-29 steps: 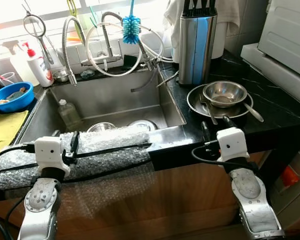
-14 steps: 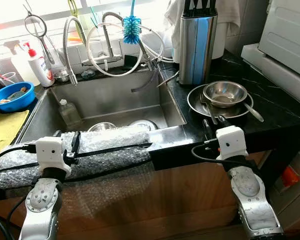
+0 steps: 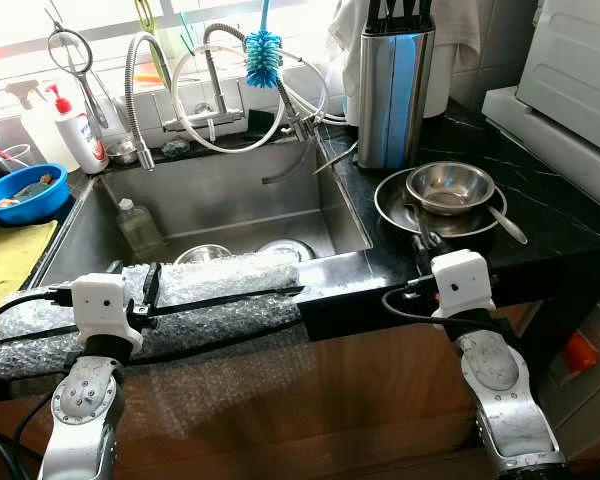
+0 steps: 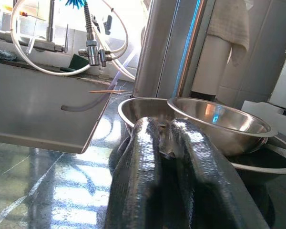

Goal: Kitchen organization

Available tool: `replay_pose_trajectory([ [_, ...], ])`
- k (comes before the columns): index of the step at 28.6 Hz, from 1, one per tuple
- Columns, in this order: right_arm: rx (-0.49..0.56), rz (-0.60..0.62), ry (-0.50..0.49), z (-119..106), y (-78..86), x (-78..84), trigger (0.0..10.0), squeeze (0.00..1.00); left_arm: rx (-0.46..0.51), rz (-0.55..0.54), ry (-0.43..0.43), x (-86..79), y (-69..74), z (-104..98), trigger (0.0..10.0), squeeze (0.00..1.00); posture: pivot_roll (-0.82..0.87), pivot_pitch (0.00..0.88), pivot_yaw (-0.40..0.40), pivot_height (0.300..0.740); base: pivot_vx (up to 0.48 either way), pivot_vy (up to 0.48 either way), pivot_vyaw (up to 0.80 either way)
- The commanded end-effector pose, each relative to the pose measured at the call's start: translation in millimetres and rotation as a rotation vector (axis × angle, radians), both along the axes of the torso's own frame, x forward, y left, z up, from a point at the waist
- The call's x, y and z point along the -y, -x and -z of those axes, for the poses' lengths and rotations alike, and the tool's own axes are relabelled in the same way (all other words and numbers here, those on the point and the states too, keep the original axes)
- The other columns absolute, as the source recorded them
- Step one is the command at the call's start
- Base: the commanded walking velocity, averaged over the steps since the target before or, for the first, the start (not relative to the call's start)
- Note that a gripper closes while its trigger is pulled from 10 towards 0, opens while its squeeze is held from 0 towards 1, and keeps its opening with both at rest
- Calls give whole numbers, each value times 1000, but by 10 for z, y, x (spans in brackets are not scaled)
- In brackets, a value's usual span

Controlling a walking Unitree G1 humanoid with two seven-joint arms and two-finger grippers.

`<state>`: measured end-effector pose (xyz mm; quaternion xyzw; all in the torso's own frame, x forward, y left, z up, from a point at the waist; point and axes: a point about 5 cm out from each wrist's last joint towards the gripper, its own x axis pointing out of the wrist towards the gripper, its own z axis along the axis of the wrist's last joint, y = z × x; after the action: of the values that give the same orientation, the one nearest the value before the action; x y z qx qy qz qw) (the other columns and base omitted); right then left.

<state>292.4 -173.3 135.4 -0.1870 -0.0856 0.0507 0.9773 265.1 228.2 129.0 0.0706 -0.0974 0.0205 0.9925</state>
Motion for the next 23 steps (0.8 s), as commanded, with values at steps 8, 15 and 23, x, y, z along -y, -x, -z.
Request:
replay_pose_trajectory([
  [8,15,-25,-15,-46,-43,-53,745,0,28,-7,-6,-7,-35,-77,10000,0,-103,0,142,740,0,0,0],
  [15,46,-47,-24,-131,-61,-84,9804,0,33,-8,-2,5,-44,-85,10000,0,-105,0,141,740,0,0,0],
  [23,116,-49,-40,-303,-83,-122,10000,0,37,-8,5,21,-62,-92,10000,0,-107,0,137,740,0,0,0],
])
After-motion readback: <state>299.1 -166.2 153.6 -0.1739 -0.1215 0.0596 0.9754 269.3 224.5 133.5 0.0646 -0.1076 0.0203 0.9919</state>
